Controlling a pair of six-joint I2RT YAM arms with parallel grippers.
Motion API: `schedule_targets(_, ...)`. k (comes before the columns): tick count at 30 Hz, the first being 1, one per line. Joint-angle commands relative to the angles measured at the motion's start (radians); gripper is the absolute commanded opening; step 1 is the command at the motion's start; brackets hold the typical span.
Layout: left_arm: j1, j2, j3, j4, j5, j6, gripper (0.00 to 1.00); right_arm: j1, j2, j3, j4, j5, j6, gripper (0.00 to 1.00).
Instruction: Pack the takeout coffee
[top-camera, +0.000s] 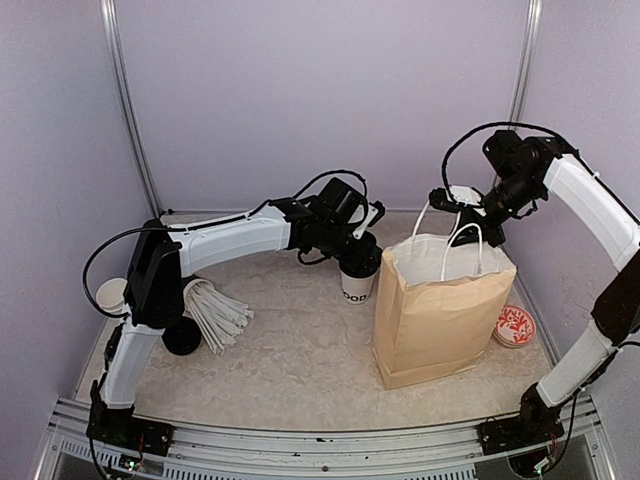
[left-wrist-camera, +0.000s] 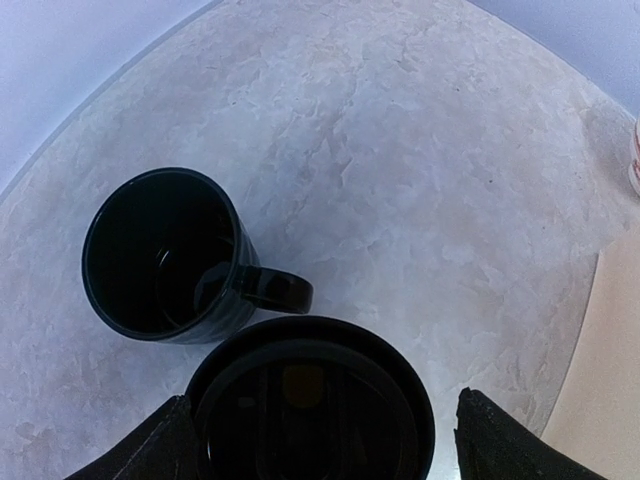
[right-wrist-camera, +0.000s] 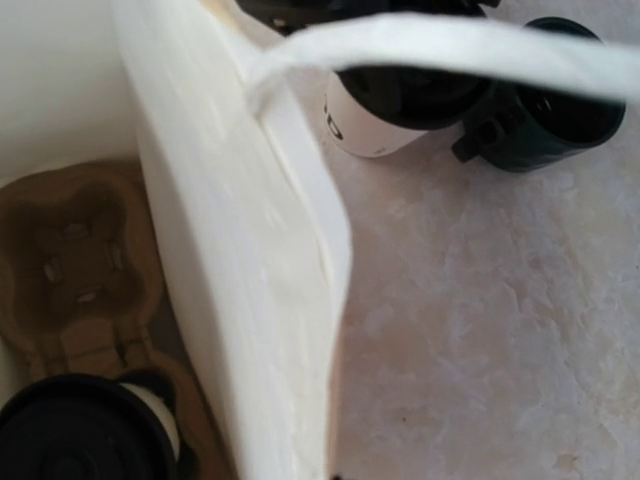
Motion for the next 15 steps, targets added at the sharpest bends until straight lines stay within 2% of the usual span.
schedule_targets(1, 0.0, 0.034, 0.039, -0.038, -0.024, 0.012, 0.87, -0.008, -0.003, -0.024, -0.034, 0.022, -0.001, 0.0)
schedule_targets(9, -0.009, 0.035, 0.041, -0.035, -0.013, 0.012, 0.8, -0.008, 0.002, -0.027, -0.033, 0.01, 0.002, 0.0)
schedule_targets(15, -0.042, -0.043, 0.006, -0.006, -0.092, 0.034, 0.88, -0.008, 0.0, -0.027, -0.034, 0.011, 0.004, 0.0)
